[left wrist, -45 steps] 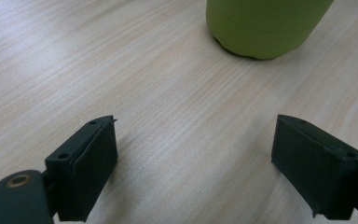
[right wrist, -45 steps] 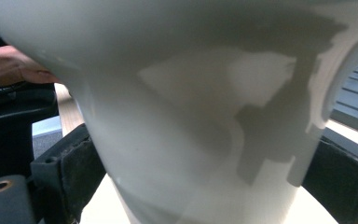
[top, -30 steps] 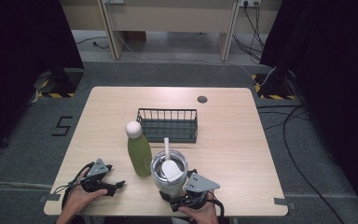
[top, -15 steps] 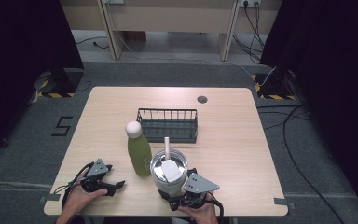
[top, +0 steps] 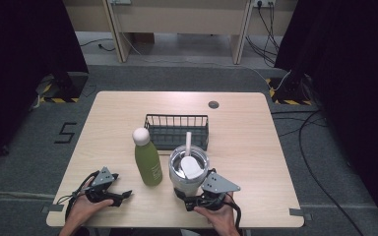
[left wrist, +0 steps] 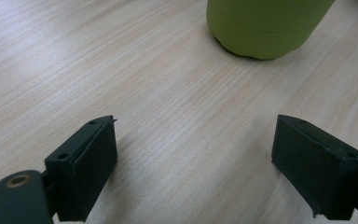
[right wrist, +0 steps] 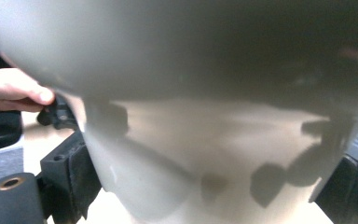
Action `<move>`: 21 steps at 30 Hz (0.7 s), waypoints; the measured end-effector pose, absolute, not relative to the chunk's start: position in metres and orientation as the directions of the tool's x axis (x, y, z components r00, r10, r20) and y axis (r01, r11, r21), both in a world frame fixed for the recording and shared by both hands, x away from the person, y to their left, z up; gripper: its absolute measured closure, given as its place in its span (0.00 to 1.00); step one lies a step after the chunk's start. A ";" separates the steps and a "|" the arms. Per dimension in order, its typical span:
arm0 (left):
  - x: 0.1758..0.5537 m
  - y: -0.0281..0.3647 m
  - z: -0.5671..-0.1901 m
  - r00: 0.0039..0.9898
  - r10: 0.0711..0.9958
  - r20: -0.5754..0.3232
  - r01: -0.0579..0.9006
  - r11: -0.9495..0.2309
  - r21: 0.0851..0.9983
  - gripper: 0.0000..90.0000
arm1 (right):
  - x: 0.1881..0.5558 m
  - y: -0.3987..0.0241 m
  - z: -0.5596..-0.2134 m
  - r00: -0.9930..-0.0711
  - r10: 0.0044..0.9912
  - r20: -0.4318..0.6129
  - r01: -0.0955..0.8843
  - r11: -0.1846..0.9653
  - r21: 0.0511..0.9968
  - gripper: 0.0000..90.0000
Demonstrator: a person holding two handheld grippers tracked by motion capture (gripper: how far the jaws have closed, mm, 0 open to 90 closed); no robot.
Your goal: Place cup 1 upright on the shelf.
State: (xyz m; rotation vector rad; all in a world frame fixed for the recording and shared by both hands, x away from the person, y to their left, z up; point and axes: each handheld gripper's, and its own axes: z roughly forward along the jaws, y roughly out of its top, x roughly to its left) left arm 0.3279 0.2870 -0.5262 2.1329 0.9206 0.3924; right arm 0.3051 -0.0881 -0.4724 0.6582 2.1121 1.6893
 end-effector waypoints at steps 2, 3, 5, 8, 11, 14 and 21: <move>0.328 0.287 -0.526 0.692 0.722 -0.019 0.486 -0.446 0.752 0.15 | 0.308 -0.091 -0.469 -0.821 0.571 -0.001 0.128 0.185 0.974 0.12; 0.328 0.287 -0.526 0.692 0.722 -0.019 0.486 -0.446 0.751 0.15 | 0.310 -0.092 -0.467 -0.817 0.577 0.005 0.133 0.181 0.974 0.12; 0.328 0.287 -0.526 0.692 0.722 -0.019 0.486 -0.446 0.752 0.15 | 0.314 -0.094 -0.464 -0.811 0.585 0.008 0.138 0.179 0.974 0.12; 0.328 0.287 -0.526 0.692 0.722 -0.019 0.486 -0.446 0.751 0.15 | 0.318 -0.097 -0.459 -0.803 0.596 -0.004 0.136 0.189 0.973 0.12; 0.328 0.287 -0.526 0.692 0.722 -0.020 0.486 -0.445 0.752 0.15 | 0.322 -0.099 -0.454 -0.798 0.603 0.000 0.140 0.185 0.973 0.12; 0.328 0.287 -0.526 0.692 0.721 -0.019 0.486 -0.447 0.751 0.15 | 0.331 -0.101 -0.447 -0.788 0.615 0.000 0.150 0.192 0.970 0.12; 0.328 0.287 -0.526 0.692 0.722 -0.020 0.487 -0.446 0.751 0.15 | 0.344 -0.103 -0.440 -0.772 0.635 -0.020 0.140 0.202 0.969 0.12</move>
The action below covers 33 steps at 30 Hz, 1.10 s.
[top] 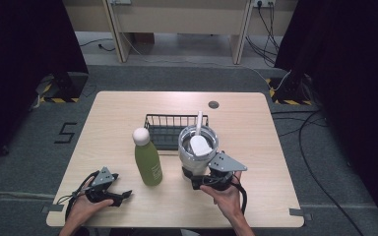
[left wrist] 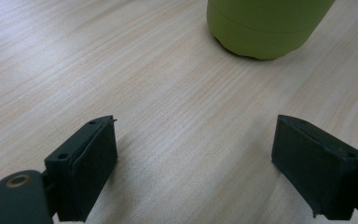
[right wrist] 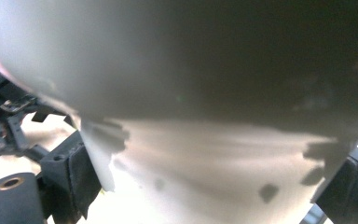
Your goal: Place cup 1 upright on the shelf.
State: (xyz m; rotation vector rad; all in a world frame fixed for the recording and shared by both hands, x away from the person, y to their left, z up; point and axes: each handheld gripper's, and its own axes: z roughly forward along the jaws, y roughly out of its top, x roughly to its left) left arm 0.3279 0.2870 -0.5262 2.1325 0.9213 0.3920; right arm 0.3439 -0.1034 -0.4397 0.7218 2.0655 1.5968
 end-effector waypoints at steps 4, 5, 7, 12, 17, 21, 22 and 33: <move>0.328 0.287 -0.526 0.691 0.723 -0.019 0.486 -0.446 0.751 0.15 | 0.354 -0.106 -0.433 -0.764 0.645 -0.015 0.143 0.191 0.971 0.12; 0.328 0.287 -0.526 0.692 0.722 -0.020 0.487 -0.446 0.751 0.15 | 0.357 -0.107 -0.430 -0.760 0.650 -0.017 0.143 0.192 0.971 0.12; 0.328 0.287 -0.526 0.691 0.723 -0.019 0.487 -0.445 0.752 0.15 | 0.361 -0.108 -0.425 -0.756 0.654 -0.021 0.140 0.193 0.971 0.12; 0.328 0.287 -0.526 0.691 0.723 -0.019 0.486 -0.446 0.752 0.15 | 0.374 -0.110 -0.408 -0.745 0.666 -0.032 0.132 0.195 0.972 0.12; 0.328 0.287 -0.526 0.691 0.723 -0.019 0.486 -0.446 0.752 0.15 | 0.386 -0.109 -0.396 -0.737 0.674 -0.049 0.123 0.206 0.971 0.12; 0.328 0.287 -0.526 0.691 0.723 -0.018 0.486 -0.446 0.752 0.15 | 0.395 -0.108 -0.389 -0.736 0.677 -0.035 0.133 0.194 0.972 0.12; 0.328 0.287 -0.526 0.691 0.723 -0.019 0.487 -0.446 0.751 0.15 | 0.398 -0.107 -0.386 -0.735 0.677 -0.040 0.129 0.198 0.972 0.12; 0.328 0.287 -0.526 0.691 0.722 -0.020 0.487 -0.446 0.751 0.15 | 0.423 -0.098 -0.367 -0.734 0.678 -0.040 0.138 0.208 0.968 0.12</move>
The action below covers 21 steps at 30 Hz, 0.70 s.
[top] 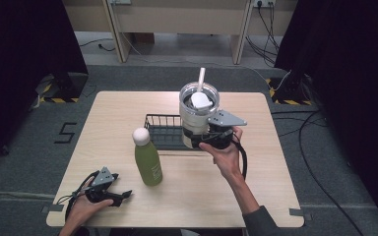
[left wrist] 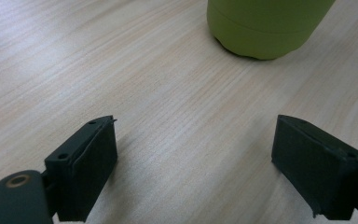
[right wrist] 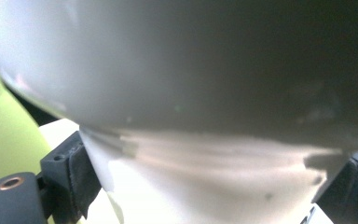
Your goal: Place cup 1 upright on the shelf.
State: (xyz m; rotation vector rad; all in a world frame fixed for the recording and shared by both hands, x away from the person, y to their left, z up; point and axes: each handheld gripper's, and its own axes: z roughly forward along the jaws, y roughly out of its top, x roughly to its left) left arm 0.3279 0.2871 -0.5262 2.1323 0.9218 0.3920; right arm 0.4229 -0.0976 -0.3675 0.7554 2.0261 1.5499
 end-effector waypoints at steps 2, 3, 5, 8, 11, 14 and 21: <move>0.328 0.287 -0.526 0.691 0.723 -0.020 0.487 -0.445 0.751 0.15 | 0.427 -0.096 -0.366 -0.730 0.683 -0.033 0.147 0.204 0.968 0.12; 0.328 0.287 -0.526 0.690 0.723 -0.019 0.487 -0.445 0.752 0.15 | 0.430 -0.096 -0.366 -0.726 0.687 -0.034 0.150 0.207 0.967 0.12; 0.328 0.287 -0.526 0.691 0.722 -0.020 0.487 -0.445 0.751 0.15 | 0.437 -0.094 -0.365 -0.722 0.691 -0.034 0.153 0.207 0.966 0.12; 0.328 0.287 -0.526 0.692 0.722 -0.020 0.488 -0.447 0.750 0.15 | 0.443 -0.091 -0.364 -0.719 0.694 -0.037 0.150 0.207 0.967 0.12; 0.328 0.287 -0.526 0.692 0.722 -0.021 0.488 -0.446 0.750 0.15 | 0.452 -0.088 -0.363 -0.712 0.701 -0.036 0.153 0.205 0.967 0.12; 0.328 0.287 -0.526 0.692 0.722 -0.021 0.488 -0.447 0.750 0.15 | 0.458 -0.085 -0.362 -0.707 0.706 -0.040 0.151 0.206 0.967 0.12; 0.328 0.287 -0.526 0.691 0.722 -0.019 0.488 -0.446 0.750 0.15 | 0.472 -0.078 -0.365 -0.699 0.715 -0.032 0.160 0.199 0.967 0.12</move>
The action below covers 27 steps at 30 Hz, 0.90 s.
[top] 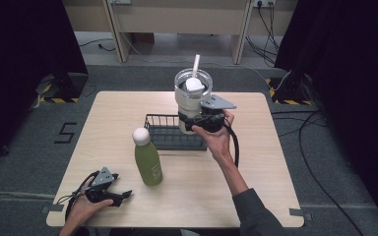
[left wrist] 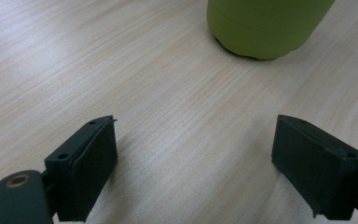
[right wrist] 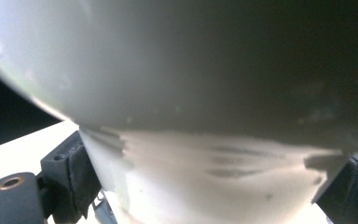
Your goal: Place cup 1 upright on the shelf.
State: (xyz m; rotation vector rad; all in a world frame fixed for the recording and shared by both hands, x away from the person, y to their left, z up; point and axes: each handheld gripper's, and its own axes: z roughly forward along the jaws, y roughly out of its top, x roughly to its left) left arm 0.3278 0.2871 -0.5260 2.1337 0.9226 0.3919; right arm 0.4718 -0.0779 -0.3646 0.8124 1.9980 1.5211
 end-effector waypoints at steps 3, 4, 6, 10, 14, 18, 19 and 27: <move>0.328 0.287 -0.526 0.692 0.722 -0.020 0.488 -0.447 0.750 0.15 | 0.478 -0.076 -0.368 -0.690 0.723 -0.034 0.162 0.200 0.966 0.12; 0.328 0.287 -0.526 0.692 0.722 -0.020 0.488 -0.447 0.750 0.15 | 0.478 -0.076 -0.368 -0.690 0.723 -0.034 0.162 0.200 0.966 0.12; 0.328 0.287 -0.526 0.692 0.722 -0.020 0.488 -0.447 0.750 0.15 | 0.484 -0.076 -0.371 -0.680 0.733 -0.031 0.173 0.201 0.964 0.12; 0.328 0.287 -0.526 0.692 0.722 -0.020 0.488 -0.447 0.750 0.15 | 0.489 -0.078 -0.376 -0.668 0.743 -0.024 0.183 0.196 0.963 0.12; 0.328 0.287 -0.526 0.692 0.722 -0.020 0.488 -0.447 0.750 0.15 | 0.495 -0.080 -0.380 -0.657 0.754 -0.023 0.191 0.196 0.962 0.12; 0.328 0.287 -0.526 0.691 0.723 -0.019 0.487 -0.447 0.750 0.15 | 0.499 -0.081 -0.386 -0.647 0.762 -0.024 0.199 0.199 0.960 0.12; 0.328 0.287 -0.526 0.692 0.722 -0.020 0.488 -0.447 0.750 0.15 | 0.500 -0.081 -0.387 -0.646 0.763 -0.024 0.201 0.200 0.959 0.12; 0.328 0.287 -0.526 0.692 0.722 -0.020 0.488 -0.447 0.750 0.15 | 0.502 -0.079 -0.401 -0.645 0.764 -0.027 0.213 0.214 0.953 0.12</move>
